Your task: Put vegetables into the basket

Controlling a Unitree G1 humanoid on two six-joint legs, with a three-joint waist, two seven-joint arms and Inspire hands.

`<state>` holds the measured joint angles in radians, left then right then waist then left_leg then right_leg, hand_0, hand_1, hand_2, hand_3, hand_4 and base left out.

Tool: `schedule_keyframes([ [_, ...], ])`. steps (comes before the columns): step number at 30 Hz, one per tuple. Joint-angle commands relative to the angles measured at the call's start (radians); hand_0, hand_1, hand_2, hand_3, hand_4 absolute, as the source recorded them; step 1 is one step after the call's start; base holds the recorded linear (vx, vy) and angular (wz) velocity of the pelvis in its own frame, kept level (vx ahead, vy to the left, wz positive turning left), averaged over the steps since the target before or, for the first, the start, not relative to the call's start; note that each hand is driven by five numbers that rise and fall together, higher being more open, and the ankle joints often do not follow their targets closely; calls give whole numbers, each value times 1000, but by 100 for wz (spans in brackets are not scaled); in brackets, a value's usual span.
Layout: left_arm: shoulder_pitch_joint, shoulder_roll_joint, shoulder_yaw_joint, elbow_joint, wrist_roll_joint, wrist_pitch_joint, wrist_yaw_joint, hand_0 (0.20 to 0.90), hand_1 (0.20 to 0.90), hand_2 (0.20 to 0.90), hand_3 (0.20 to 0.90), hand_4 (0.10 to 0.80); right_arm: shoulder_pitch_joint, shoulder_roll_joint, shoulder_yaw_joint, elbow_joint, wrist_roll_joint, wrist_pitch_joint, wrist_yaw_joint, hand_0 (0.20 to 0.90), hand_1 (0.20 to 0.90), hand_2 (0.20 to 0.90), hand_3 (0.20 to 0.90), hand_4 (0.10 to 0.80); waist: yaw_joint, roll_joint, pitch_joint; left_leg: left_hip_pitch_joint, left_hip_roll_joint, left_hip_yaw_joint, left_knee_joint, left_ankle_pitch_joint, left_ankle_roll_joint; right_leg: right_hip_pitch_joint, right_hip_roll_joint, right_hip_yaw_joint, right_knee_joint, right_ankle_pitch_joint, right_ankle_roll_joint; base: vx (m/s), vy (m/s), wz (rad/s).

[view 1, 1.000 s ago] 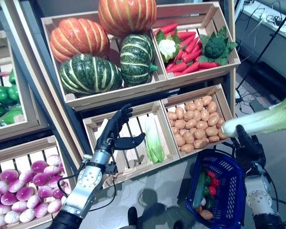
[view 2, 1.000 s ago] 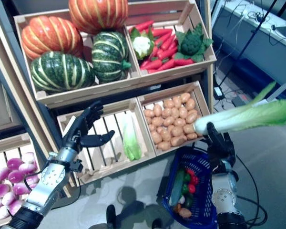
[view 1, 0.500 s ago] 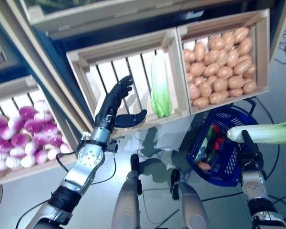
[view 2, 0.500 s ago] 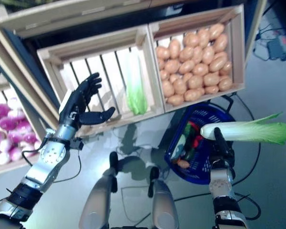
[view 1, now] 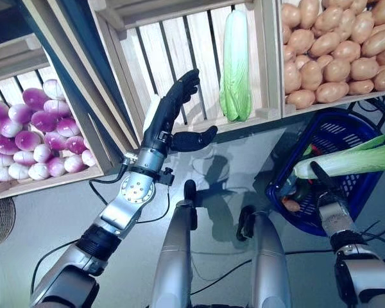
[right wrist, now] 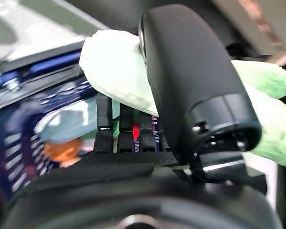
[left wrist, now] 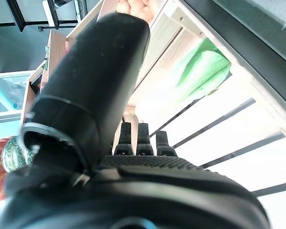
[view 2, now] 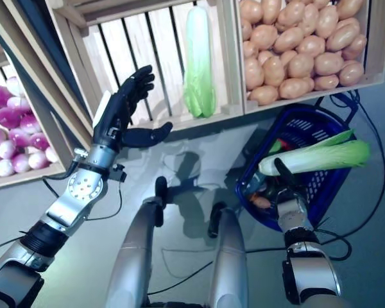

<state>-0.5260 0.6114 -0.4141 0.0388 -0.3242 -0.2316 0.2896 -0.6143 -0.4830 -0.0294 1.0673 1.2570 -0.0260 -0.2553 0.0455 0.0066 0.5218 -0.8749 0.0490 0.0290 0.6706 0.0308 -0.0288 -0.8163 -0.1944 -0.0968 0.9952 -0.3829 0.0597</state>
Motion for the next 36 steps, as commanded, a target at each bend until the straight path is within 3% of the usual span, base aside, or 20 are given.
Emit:
schedule_keyframes([
  [1, -109, -36, 39, -77, 44, -118, 36, 900, 900, 900, 900, 800, -18, -115, 0, 38, -109, -4, 23, 300, 300, 300, 300, 400, -9, 41, -2, -3, -5, 7, 238, -284, 32, -30, -16, 1, -25, 153, -20, 0, 0, 0],
  [6, -136, -30, 35, -78, 20, -127, 55, 900, 900, 900, 900, 800, -45, -110, 31, 117, -198, 69, 12, 300, 300, 300, 300, 400, -8, 50, -2, -56, -4, 7, 338, -338, 41, -95, -19, 19, 64, 117, -15, 15, 4, 2],
  [7, -140, -35, 36, -84, 25, -130, 58, 900, 900, 900, 900, 800, -48, -106, 37, 138, -224, 87, 20, 300, 300, 300, 300, 400, -8, 53, -2, -85, -4, 13, 350, -322, 52, -121, -21, 14, 72, 131, -28, 74, 12, 7],
  [8, -143, -39, 35, -92, 41, -133, 71, 900, 900, 900, 900, 800, -48, -102, 48, 152, -234, 108, 17, 300, 300, 300, 300, 400, -7, 54, -2, -77, -8, 9, 364, -351, 48, -115, -18, 19, 87, 107, -22, 6, 15, -6],
  [13, -136, -52, 43, -112, 51, -119, 74, 900, 900, 900, 900, 800, -42, -84, 50, 201, -222, 178, 2, 300, 300, 300, 300, 400, -1, 56, -2, -109, -13, 7, 429, -372, 49, -146, -24, 14, 138, 93, -23, 46, -12, -4],
  [18, -132, -58, 28, -127, 71, -107, 80, 900, 900, 900, 900, 800, -34, -49, 50, 230, -226, 229, -46, 300, 300, 300, 300, 400, -3, 65, -2, -140, -15, 10, 453, -371, 47, -180, -20, 18, 166, 93, -23, 14, -5, -2],
  [25, -129, -50, 25, -161, 59, -74, 81, 900, 900, 900, 900, 800, -17, -55, 82, 303, -322, 356, -35, 300, 300, 300, 300, 400, 2, 69, -2, -156, -17, 9, 471, -372, 49, -197, -22, 20, 176, 95, -26, 22, -5, 7],
  [29, -125, -49, 21, -180, 64, -60, 81, 900, 900, 900, 900, 800, -8, -59, 99, 332, -368, 376, -7, 300, 300, 300, 300, 400, 6, 70, -2, -150, -21, 7, 467, -369, 48, -189, -22, 16, 168, 102, -26, 28, -18, 7],
  [30, -120, -45, 21, -187, 55, -54, 83, 900, 900, 900, 900, 800, -3, -62, 105, 339, -391, 380, 15, 686, 686, 686, 686, 657, 8, 69, -2, -146, -19, 7, 467, -368, 50, -186, -23, 14, 166, 104, -25, 37, -12, 5],
  [31, -119, -44, 22, -187, 52, -55, 80, 900, 900, 900, 900, 800, -4, -64, 109, 344, -397, 382, 17, 900, 900, 900, 900, 800, 9, 69, -2, -145, -19, 6, 467, -368, 50, -185, -23, 13, 164, 105, -25, 34, -11, 1],
  [36, -117, -33, 25, -204, 48, -44, 75, 900, 900, 900, 900, 800, 15, -64, 123, 342, -415, 340, -3, 900, 900, 900, 900, 800, 10, 63, -2, -130, -15, 7, 453, -365, 52, -169, -23, 6, 147, 113, -25, 22, -14, 5],
])
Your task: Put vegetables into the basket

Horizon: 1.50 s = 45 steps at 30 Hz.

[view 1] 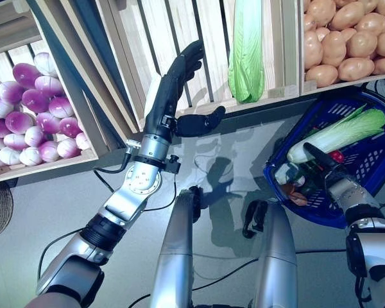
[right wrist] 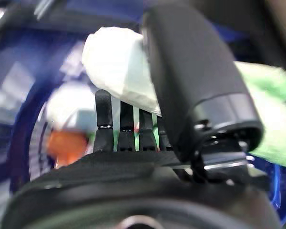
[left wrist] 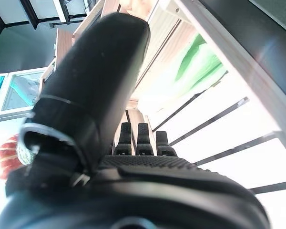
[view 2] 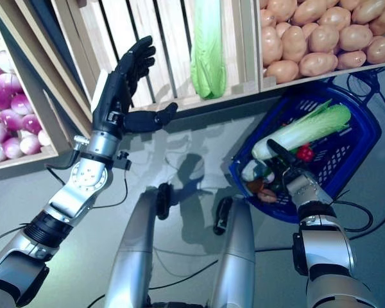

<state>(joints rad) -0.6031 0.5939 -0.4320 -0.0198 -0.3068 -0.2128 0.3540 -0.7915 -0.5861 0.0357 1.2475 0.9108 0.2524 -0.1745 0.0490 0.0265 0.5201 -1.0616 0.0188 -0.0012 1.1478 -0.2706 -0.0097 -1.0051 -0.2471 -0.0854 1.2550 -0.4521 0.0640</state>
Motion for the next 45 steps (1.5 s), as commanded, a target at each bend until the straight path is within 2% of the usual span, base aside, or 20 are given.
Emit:
schedule_keyframes([
  [1, -39, -16, 42, -145, 28, -62, 10, 900, 900, 900, 900, 800, 195, 40, 59, 159, -77, 55, -100, 900, 900, 900, 900, 800, 6, 42, 0, 59, 16, 37, -26, -62, 32, 22, 31, -6, -115, 184, -29, 25, -14, 5],
  [5, -33, -13, 39, -138, 29, -63, 6, 900, 900, 900, 900, 800, 193, 48, 70, 141, -140, 42, -173, 900, 900, 900, 900, 800, 5, 41, 0, 74, 25, 38, -47, -54, 31, 35, 33, -5, -135, 195, -25, 15, -1, -1],
  [11, -34, 12, 42, -131, 38, -79, 11, 900, 900, 900, 900, 800, 182, 15, 119, 112, -374, 53, -316, 900, 900, 900, 900, 800, 1, 37, 0, 111, 37, 49, -109, -39, 28, 71, 42, -8, -194, 211, -22, 4, -2, 1],
  [15, -37, 33, 46, -136, 60, -79, 17, 900, 900, 900, 900, 800, 180, -5, 156, 75, -425, 42, -382, 900, 900, 900, 900, 800, -4, 34, 0, 122, 45, 57, -138, -33, 30, 81, 47, -7, -221, 217, -23, -1, -4, 4],
  [19, -22, 59, 79, -150, 70, -93, 14, 900, 900, 900, 900, 800, 226, -4, 157, -30, -469, -66, -519, 900, 900, 900, 900, 800, -17, 31, 0, 148, 48, 65, -175, -32, 28, 103, 57, -4, -252, 218, -22, -12, 13, -4],
  [21, -14, 62, 99, -163, 107, -99, 28, 900, 900, 900, 900, 800, 261, 5, 143, -136, -472, -100, -585, 900, 900, 900, 900, 800, -29, 28, 0, 138, 54, 75, -207, -1, 33, 92, 62, -3, -278, 242, -30, -76, 27, -7],
  [23, -6, 66, 110, -172, 158, -88, 55, 900, 900, 900, 900, 800, 305, 19, 135, -244, -478, -121, -634, 900, 900, 900, 900, 800, -41, 24, 0, 150, 55, 81, -231, 5, 30, 102, 67, 1, -301, 246, -30, -1, 37, -12],
  [26, 13, 83, 135, -172, 316, -86, 113, 900, 900, 900, 900, 800, 386, 30, 132, -447, -521, -130, -695, 900, 900, 900, 900, 800, -61, 16, 0, 167, 58, 89, -258, 10, 23, 116, 76, 8, -325, 251, -27, 8, 43, -8],
  [29, 10, 158, 170, -173, 542, -52, 161, 900, 900, 900, 900, 800, 478, 28, 112, -634, -559, -154, -693, 900, 900, 900, 900, 800, -83, 10, 0, 191, 70, 100, -294, 19, 14, 136, 84, 16, -356, 250, -24, 18, 48, -14],
  [30, 10, 163, 170, -173, 550, -50, 164, 900, 900, 900, 900, 800, 486, 29, 111, -646, -561, -152, -693, 900, 900, 900, 900, 800, -84, 9, 0, 193, 70, 101, -297, 20, 13, 138, 84, 17, -358, 251, -24, 25, 56, -17],
  [33, -36, 320, 195, -167, 766, 41, 183, 900, 900, 900, 900, 800, 594, 25, 86, -838, -605, -214, -648, 900, 900, 900, 900, 800, -118, 6, 0, 215, 88, 115, -325, 31, 5, 150, 90, 27, -377, 251, -18, 20, 76, -18],
  [35, -80, 397, 178, -151, 840, 79, 164, 900, 900, 900, 900, 800, 628, 23, 79, -902, -602, -240, -618, 900, 900, 900, 900, 800, -134, 3, 0, 224, 95, 123, -337, 35, -1, 157, 92, 33, -386, 251, -17, 15, 66, -10],
  [36, -112, 445, 161, -143, 887, 94, 153, 900, 900, 900, 900, 800, 643, 17, 75, -934, -604, -258, -590, 900, 900, 900, 900, 800, -145, 3, 0, 230, 99, 129, -345, 39, -4, 161, 93, 36, -394, 252, -16, 7, 60, -8],
  [38, -156, 499, 133, -135, 957, 111, 124, 900, 900, 900, 900, 800, 658, 2, 67, -982, -617, -270, -559, 900, 900, 900, 900, 800, -157, 1, 0, 237, 105, 137, -354, 42, -7, 163, 93, 40, -401, 253, -14, -5, 54, -18],
  [39, -201, 542, 95, -135, 955, 130, 109, 900, 900, 900, 900, 800, 662, -13, 70, -1004, -611, -282, -537, 900, 900, 900, 900, 800, -168, 2, 0, 237, 108, 142, -353, 42, -9, 161, 90, 42, -401, 253, -14, -7, 50, -22],
  [44, -352, 633, -56, -114, 1074, 159, 25, 900, 900, 900, 900, 800, 659, -58, 69, -1049, -585, -351, -487, 900, 900, 900, 900, 800, -190, 8, 0, 247, 118, 158, -350, 36, -11, 160, 85, 48, -397, 248, -13, 3, 46, -8],
  [45, -392, 652, -109, -114, 1109, 173, -16, 900, 900, 900, 900, 800, 657, -69, 72, -1066, -571, -360, -472, 900, 900, 900, 900, 800, -200, 10, 0, 247, 123, 165, -346, 37, -14, 158, 84, 52, -396, 249, -12, 20, 60, -6],
])
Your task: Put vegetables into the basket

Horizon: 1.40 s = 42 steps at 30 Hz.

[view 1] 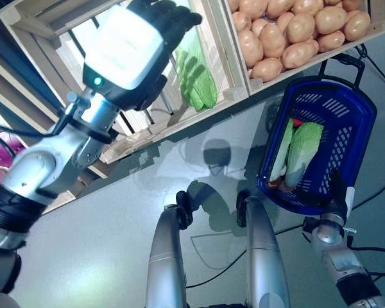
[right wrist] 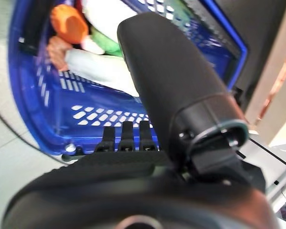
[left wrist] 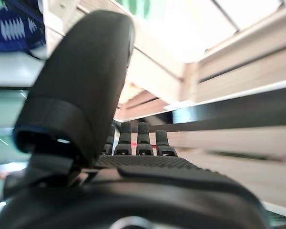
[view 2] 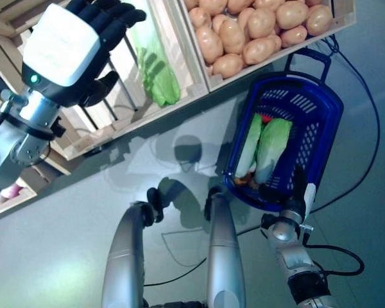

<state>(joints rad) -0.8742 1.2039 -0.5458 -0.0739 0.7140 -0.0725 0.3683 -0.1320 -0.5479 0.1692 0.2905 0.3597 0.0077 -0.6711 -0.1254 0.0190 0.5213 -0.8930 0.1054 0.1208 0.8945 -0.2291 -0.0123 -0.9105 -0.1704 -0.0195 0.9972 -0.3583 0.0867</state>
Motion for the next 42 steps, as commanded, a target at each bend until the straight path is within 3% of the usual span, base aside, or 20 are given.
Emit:
schedule_keyframes([
  [1, -146, 52, -24, -62, 90, 42, -50, 900, 900, 900, 900, 800, -2, -111, -61, -114, -17, -123, 36, 900, 900, 900, 900, 800, -30, 19, -1, 77, 39, 47, -92, -4, -12, 62, 6, -12, -138, 155, -34, 21, 59, -8],
  [5, -231, 58, -120, -35, 54, 77, -72, 900, 900, 900, 900, 800, -3, -125, -54, -134, -14, -154, 65, 900, 900, 900, 900, 800, -41, 23, -1, 80, 45, 58, -102, 1, -11, 60, 6, -5, -145, 155, -32, 8, 37, -9],
  [12, -270, 47, -190, 40, -11, -17, -42, 900, 900, 900, 900, 800, 12, -140, -59, -180, -21, -171, 89, 900, 900, 900, 900, 800, -56, 18, -1, 90, 49, 67, -110, 1, -9, 67, 7, -4, -149, 150, -33, 8, 18, -4],
  [16, -304, 44, -246, 96, -43, -5, -62, 900, 900, 900, 900, 800, -2, -156, -60, -180, 6, -166, 94, 900, 900, 900, 900, 800, -59, 16, -1, 87, 56, 70, -106, 2, -10, 66, 6, -5, -150, 149, -33, -1, 23, -6],
  [22, -240, 55, -215, 162, -15, 3, -6, 900, 900, 900, 900, 800, -7, -160, -58, -185, 5, -150, 92, 900, 900, 900, 900, 800, -49, 14, -1, 92, 56, 69, -116, 7, -10, 76, 3, -12, -161, 151, -34, 0, 3, -2],
  [30, -184, 50, -184, 294, 103, -8, 192, 900, 900, 900, 900, 800, -16, -177, -59, -203, 24, -143, 82, 900, 900, 900, 900, 800, -42, 4, -1, 72, 58, 57, -108, 5, -10, 61, 4, -18, -152, 149, -38, 0, 0, 0],
  [36, -196, 10, -233, 401, 203, 14, 314, 900, 900, 900, 900, 800, -54, -195, -32, -214, 40, -131, 78, 900, 900, 900, 900, 800, -51, -10, -1, 50, 65, 55, -105, 10, -14, 40, 10, -17, -149, 157, -34, -2, 4, -1],
  [42, -240, -56, -302, 511, 265, 13, 308, 900, 900, 900, 900, 800, -103, -203, -7, -225, 47, -102, 71, 900, 900, 900, 900, 800, -64, -26, -1, 35, 68, 53, -109, 11, -13, 21, 23, -13, -151, 162, -31, -12, 34, -9],
])
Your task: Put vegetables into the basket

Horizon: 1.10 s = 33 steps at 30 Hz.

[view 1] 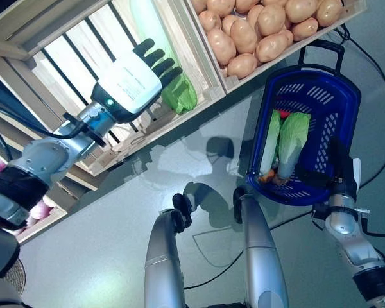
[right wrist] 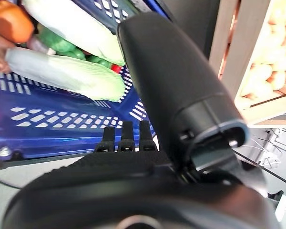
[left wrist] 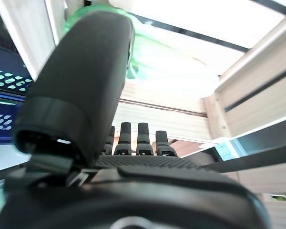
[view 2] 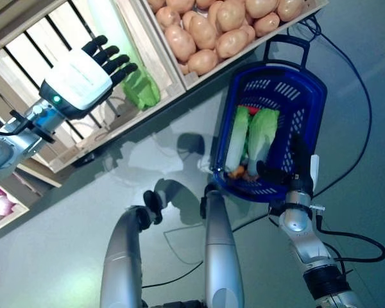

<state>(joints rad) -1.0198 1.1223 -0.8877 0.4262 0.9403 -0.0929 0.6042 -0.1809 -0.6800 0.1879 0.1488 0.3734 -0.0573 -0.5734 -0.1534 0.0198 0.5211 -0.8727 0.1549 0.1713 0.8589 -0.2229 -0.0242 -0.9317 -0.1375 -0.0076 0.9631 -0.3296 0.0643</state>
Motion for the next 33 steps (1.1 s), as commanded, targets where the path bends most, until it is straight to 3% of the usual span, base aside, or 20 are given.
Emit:
schedule_keyframes([
  [1, -106, 18, 26, 21, 42, 35, 67, 900, 900, 900, 900, 800, -62, -74, -20, -84, 36, -35, -31, 900, 900, 900, 900, 800, -38, -28, -1, 15, 19, 4, -75, 4, 0, 41, -9, -24, -117, 132, -9, 1, 34, -6],
  [12, -151, -26, -22, 78, 81, 30, 62, 900, 900, 900, 900, 800, -106, -68, 4, -81, 30, -16, -54, 900, 900, 900, 900, 800, -53, -31, -1, 2, 29, 16, -44, -20, 7, 25, -8, -12, -94, 121, -5, 20, 15, -4],
  [20, -137, -66, -22, 123, 96, 95, 26, 900, 900, 900, 900, 800, -82, -80, -29, -104, 10, -27, -56, 900, 900, 900, 900, 800, -76, -31, -1, -6, 35, 19, 0, -70, 4, 12, -10, 9, -65, 89, 6, 64, 35, -13],
  [33, -161, -123, -13, 266, 139, 138, 33, 900, 900, 900, 900, 800, -68, -85, -70, -124, 1, -29, -79, 900, 900, 900, 900, 800, -94, -41, -1, -61, 49, 13, 37, -74, 0, -42, -16, 14, -39, 92, 10, 0, 5, -2],
])
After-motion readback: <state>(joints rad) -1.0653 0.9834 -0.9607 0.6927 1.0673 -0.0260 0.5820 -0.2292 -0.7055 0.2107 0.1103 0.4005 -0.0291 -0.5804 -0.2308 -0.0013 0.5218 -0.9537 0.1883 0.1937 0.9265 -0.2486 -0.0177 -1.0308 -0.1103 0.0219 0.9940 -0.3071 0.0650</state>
